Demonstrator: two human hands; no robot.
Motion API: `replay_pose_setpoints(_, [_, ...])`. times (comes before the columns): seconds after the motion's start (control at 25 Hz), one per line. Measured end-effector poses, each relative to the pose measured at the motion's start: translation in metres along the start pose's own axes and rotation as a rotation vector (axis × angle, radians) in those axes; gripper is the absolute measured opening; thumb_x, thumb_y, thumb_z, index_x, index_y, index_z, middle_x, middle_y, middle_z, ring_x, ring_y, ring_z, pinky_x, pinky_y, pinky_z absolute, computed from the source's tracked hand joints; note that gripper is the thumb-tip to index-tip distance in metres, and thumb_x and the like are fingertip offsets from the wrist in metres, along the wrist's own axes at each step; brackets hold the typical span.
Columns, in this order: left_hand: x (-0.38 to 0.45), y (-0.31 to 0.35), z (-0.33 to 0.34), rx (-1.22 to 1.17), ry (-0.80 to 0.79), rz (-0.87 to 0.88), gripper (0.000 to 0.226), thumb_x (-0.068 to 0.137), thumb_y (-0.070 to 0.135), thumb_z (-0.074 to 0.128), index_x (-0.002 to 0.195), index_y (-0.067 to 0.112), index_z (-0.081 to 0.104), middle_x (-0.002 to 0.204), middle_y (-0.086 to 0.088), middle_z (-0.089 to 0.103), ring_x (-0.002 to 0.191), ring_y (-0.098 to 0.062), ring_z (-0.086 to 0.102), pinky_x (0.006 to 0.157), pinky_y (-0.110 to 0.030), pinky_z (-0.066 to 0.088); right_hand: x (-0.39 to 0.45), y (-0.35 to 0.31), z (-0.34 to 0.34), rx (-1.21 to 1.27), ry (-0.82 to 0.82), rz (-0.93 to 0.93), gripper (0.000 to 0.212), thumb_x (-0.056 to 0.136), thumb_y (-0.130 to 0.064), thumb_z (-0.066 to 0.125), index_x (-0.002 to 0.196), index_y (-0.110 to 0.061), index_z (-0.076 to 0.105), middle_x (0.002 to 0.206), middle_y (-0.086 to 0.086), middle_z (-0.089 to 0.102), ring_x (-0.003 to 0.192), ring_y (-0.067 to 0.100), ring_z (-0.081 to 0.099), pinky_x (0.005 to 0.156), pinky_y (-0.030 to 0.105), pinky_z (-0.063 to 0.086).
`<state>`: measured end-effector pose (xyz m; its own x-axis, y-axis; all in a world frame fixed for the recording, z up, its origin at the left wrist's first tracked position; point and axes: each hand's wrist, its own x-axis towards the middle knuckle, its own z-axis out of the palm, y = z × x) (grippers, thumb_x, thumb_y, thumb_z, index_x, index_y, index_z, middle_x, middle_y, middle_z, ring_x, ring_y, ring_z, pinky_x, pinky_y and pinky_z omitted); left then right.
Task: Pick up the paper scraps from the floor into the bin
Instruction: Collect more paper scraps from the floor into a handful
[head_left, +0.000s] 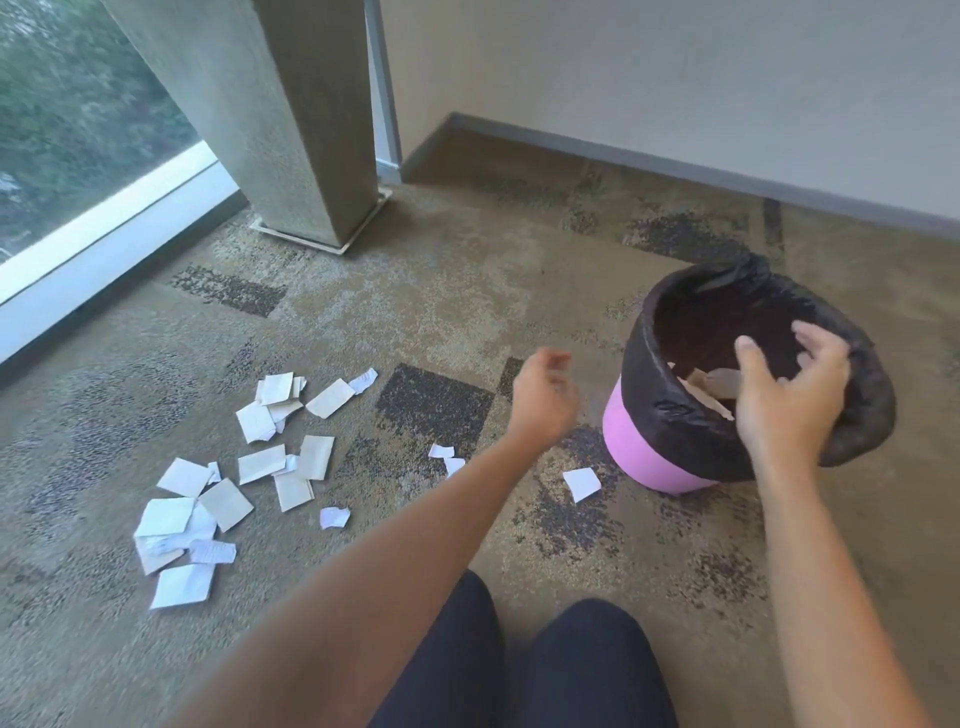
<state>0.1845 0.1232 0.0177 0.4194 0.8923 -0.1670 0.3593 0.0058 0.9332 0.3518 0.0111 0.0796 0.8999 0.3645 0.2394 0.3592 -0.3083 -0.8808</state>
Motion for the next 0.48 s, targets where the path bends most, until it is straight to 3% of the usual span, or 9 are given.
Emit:
replay_pose_setpoints(0.12, [-0.002,-0.065,-0.025,0.304,-0.112,-0.139,0.046,0.09,0.004,0.053,0.134,0.011,0.045,0.137,-0.009,0.046,0.113,-0.022,0.053,0.091,-0.029,0.046,-0.038,-0.006,0.027,-0.037,-0.06,-0.458,0.036,0.086,-0.025,0.066,0.119,-0.018,0.054,0.118,-0.014,0.043,0.107,0.011,0.051,0.089,0.017,0.042])
replay_pose_setpoints(0.2, [-0.004,-0.104,-0.035,0.491,-0.183,-0.232,0.055,0.088,0.003,0.054,0.14,0.009,0.039,0.141,-0.011,0.037,0.114,-0.026,0.051,0.087,-0.031,0.047,-0.064,0.006,0.052,-0.024,-0.212,-0.593,0.027,0.089,-0.022,0.063,0.115,-0.019,0.055,0.113,-0.019,0.045,0.101,0.006,0.05,0.087,0.012,0.039])
replay_pose_setpoints(0.28, [-0.005,-0.137,-0.041,0.643,-0.229,-0.288,0.058,0.085,0.004,0.055,0.14,0.007,0.036,0.142,-0.015,0.033,0.124,-0.032,0.043,0.099,-0.036,0.045,-0.087,0.04,0.077,-0.103,-0.48,-0.544,0.024,0.091,-0.02,0.061,0.114,-0.021,0.055,0.109,-0.015,0.05,0.1,0.006,0.051,0.09,0.015,0.042])
replay_pose_setpoints(0.36, [-0.005,-0.161,-0.046,0.729,-0.249,-0.321,0.057,0.088,0.012,0.058,0.139,0.006,0.034,0.148,-0.019,0.026,0.137,-0.037,0.028,0.112,-0.043,0.034,-0.103,0.087,0.096,-0.3,-0.776,-0.389,0.033,0.09,-0.018,0.064,0.121,-0.019,0.054,0.119,-0.006,0.053,0.111,0.012,0.051,0.095,0.025,0.044])
replay_pose_setpoints(0.48, [-0.003,-0.185,-0.054,0.776,-0.291,-0.366,0.071,0.092,0.021,0.059,0.151,0.011,0.02,0.16,-0.018,0.005,0.148,-0.04,0.003,0.12,-0.049,0.019,-0.111,0.149,0.108,-0.687,-1.013,-0.259,0.057,0.088,-0.028,0.069,0.139,-0.019,0.044,0.142,0.004,0.041,0.132,0.026,0.041,0.107,0.035,0.035])
